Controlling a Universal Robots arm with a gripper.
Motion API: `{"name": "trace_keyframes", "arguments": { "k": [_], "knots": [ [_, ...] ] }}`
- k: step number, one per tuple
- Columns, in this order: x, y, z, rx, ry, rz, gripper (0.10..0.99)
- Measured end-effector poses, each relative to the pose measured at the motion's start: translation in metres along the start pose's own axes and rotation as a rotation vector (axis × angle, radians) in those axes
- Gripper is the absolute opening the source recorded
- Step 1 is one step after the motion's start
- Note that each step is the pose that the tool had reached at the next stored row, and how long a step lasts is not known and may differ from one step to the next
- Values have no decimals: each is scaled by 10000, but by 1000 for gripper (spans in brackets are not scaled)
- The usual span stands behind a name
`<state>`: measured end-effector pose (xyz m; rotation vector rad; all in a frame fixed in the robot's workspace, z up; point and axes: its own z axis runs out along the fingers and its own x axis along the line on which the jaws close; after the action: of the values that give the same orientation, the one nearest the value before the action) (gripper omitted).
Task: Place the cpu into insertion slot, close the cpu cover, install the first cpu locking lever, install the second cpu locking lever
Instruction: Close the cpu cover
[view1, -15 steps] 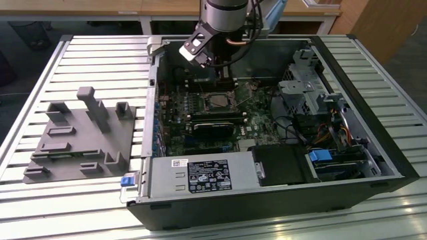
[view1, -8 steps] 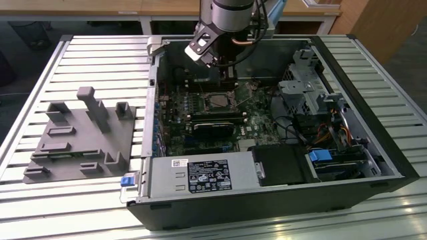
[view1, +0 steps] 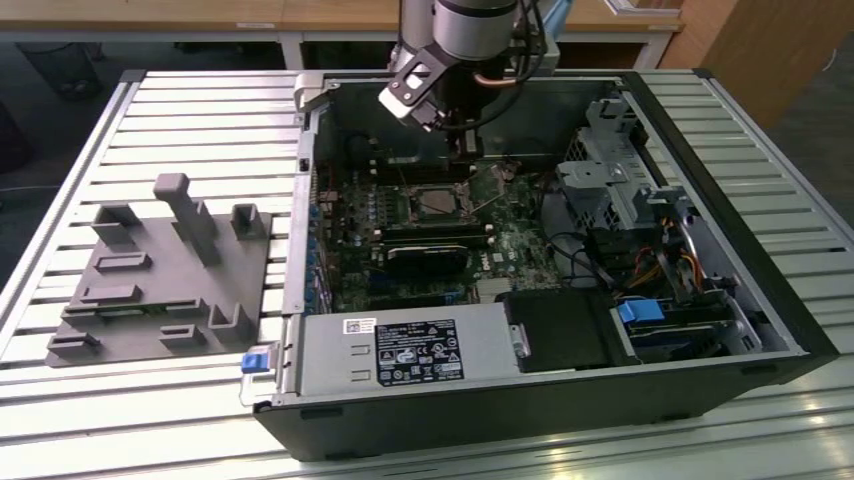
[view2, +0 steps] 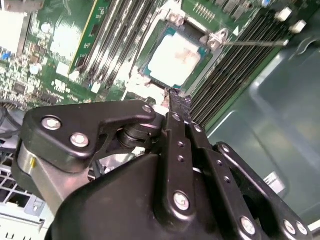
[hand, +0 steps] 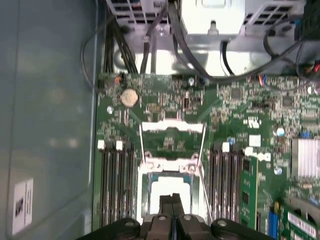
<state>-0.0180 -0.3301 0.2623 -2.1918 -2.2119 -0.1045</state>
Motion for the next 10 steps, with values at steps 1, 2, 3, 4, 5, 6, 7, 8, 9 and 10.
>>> {"name": "trace_keyframes", "arguments": {
  "k": [1,2,3,4,5,6,7,8,9,10],
  "knots": [
    [0,29,2,-1,6,-3,122],
    [0,61,4,0,7,-11,122],
    [0,87,5,1,6,-17,122],
    [-1,108,6,1,6,-22,122],
    [-1,130,6,1,6,-26,122],
    [-1,154,8,1,7,-28,122],
    [-1,180,9,1,6,-30,122],
    [-1,205,11,2,7,-35,122],
    [0,231,14,2,7,-42,122],
    [0,249,17,3,8,-56,122]
  ]
}}
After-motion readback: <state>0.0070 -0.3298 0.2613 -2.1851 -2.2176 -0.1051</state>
